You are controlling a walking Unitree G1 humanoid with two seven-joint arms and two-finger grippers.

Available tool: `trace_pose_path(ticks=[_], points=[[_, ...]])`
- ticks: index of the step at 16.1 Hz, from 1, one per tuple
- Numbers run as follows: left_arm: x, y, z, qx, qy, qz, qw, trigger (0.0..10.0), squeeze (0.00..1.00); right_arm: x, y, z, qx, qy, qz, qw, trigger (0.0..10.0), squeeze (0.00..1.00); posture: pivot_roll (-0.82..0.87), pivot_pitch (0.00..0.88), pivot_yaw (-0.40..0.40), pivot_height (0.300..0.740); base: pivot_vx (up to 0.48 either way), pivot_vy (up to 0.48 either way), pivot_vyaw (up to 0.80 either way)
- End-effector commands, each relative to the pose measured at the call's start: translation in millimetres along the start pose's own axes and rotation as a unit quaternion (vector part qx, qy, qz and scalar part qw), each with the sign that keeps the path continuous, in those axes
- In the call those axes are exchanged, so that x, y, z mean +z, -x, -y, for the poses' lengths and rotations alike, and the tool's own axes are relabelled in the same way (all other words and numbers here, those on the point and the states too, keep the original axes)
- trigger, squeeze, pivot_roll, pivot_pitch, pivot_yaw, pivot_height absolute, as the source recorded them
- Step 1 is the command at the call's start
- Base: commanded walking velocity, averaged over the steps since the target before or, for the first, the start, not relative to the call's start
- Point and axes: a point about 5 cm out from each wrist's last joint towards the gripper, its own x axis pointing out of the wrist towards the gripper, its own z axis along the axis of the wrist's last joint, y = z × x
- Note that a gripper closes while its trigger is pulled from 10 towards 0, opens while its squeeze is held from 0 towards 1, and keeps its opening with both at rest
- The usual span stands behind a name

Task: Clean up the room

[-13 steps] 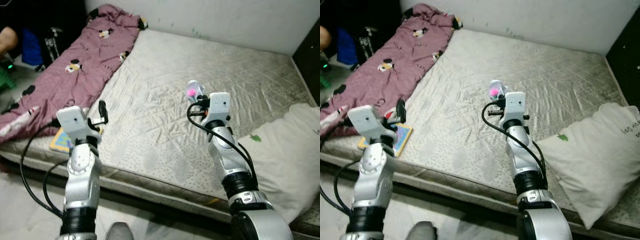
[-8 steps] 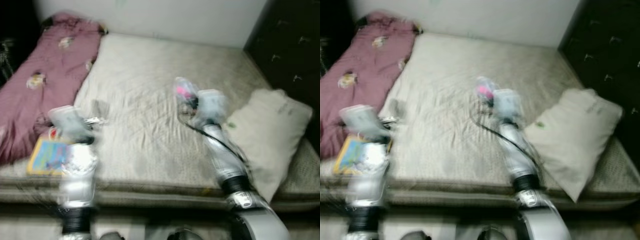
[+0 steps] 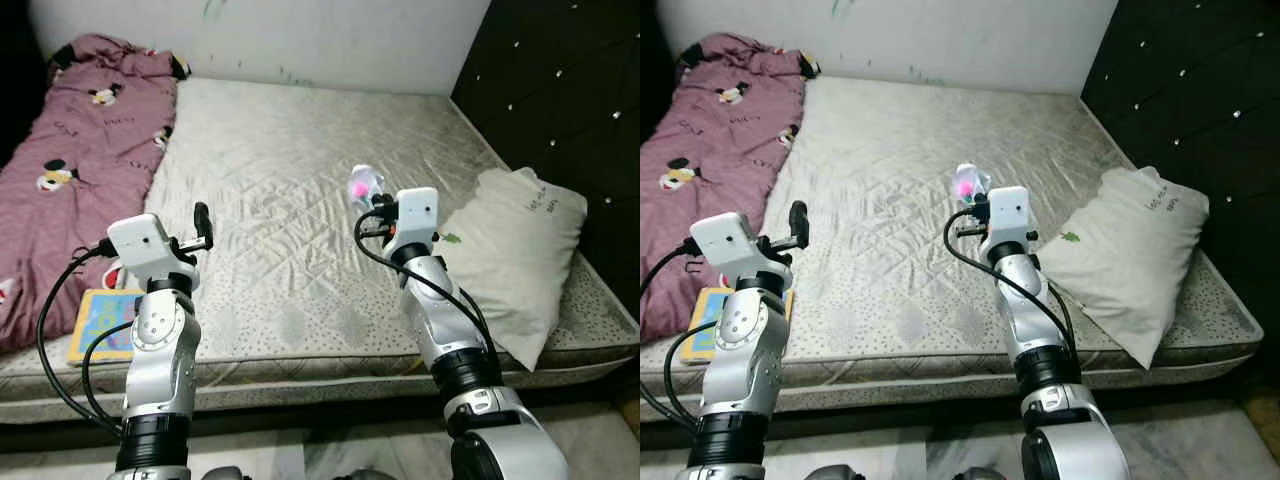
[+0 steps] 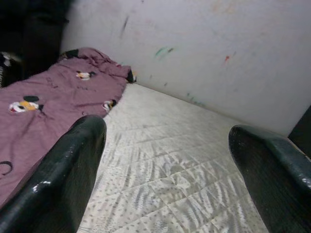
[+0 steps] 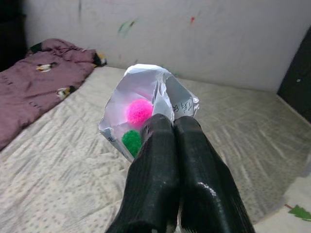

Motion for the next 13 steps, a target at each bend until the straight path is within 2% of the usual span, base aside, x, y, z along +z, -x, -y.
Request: trace_pose_path(ticks=[1,3,5,7,13], points=[[5,-1.8,3.4,-0.005,-0.009,0.011,1.0,10.0,0.0,-2,-0.1,3.3,-0.001,-0.004,-0.014,1.0,10.0,0.0,0.08,0.0,-0.071,0.74,0.0,0.424,0.0],[4,-1.8,2.8,-0.001,-0.005,0.005,1.0,10.0,0.0,-5,-1.3,2.2,0.002,-0.019,-0.031,0.999,10.0,0.0,0.08,0.0,-0.072,0.74,0.0,0.48,0.0],[3,-1.7,3.2,-0.003,0.011,0.001,1.0,10.0,0.0,-3,-1.5,-0.2,0.003,0.008,-0.024,1.0,10.0,0.0,0.08,0.0,-0.072,0.74,0.0,0.48,0.0],[6,-1.3,3.9,-0.021,-0.005,0.013,1.0,10.0,0.0,-2,-0.7,-5.7,0.032,-0.011,-0.019,0.999,10.0,0.0,0.08,0.0,-0.07,0.74,0.0,0.478,0.0],[6,-0.2,4.0,-0.02,-0.007,0.017,1.0,10.0,0.0,-6,-0.4,-6.8,0.037,0.008,-0.034,0.999,10.0,0.0,0.08,0.0,-0.072,0.74,0.0,0.473,0.0]])
